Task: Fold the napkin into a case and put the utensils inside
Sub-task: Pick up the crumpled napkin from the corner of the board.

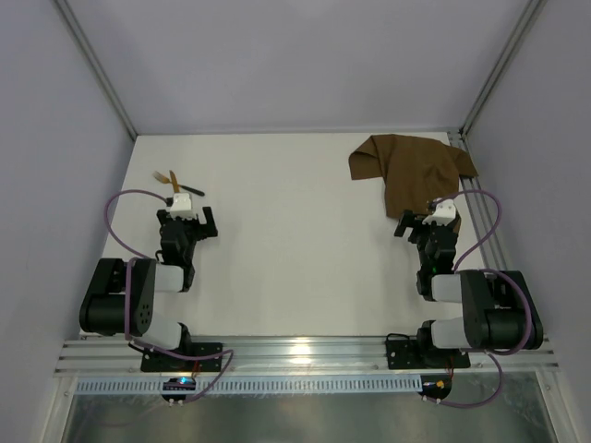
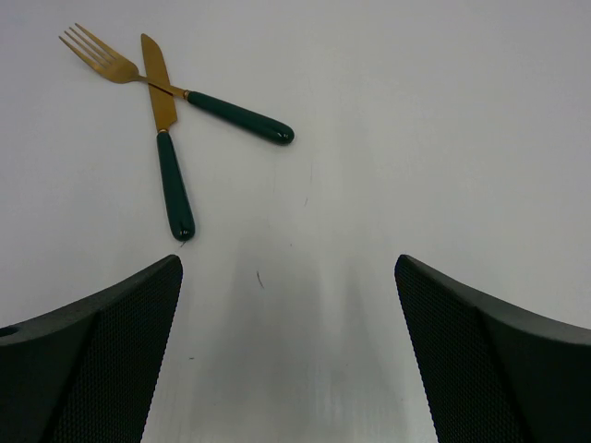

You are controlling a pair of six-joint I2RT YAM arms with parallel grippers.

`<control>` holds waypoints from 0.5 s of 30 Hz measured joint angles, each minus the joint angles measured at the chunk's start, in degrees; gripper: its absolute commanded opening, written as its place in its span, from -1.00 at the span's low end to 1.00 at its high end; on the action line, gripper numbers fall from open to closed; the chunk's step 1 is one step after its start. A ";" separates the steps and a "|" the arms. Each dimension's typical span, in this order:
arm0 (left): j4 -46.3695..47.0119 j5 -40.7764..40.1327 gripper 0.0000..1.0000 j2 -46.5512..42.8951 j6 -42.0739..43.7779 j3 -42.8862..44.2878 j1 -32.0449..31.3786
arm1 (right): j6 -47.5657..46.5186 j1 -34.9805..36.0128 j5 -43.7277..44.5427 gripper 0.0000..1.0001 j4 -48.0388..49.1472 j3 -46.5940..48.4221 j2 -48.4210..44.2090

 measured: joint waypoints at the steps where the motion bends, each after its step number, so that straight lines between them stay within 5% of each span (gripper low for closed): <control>1: 0.02 0.00 0.98 0.00 0.00 0.00 0.00 | 0.00 0.02 0.11 0.99 -0.26 0.02 -0.20; 7: 0.00 0.02 0.98 0.00 0.00 0.00 0.00 | 4.28 0.22 8.11 0.99 -27.87 13.73 -10.69; 12: -1.09 2.75 0.98 -0.46 0.26 0.11 0.11 | 11.50 -0.94 17.07 0.99 -50.38 32.79 -9.55; 15: -19.26 10.05 0.98 -4.00 2.43 7.45 0.09 | 15.43 -5.42 16.85 0.99 -60.61 37.66 -5.27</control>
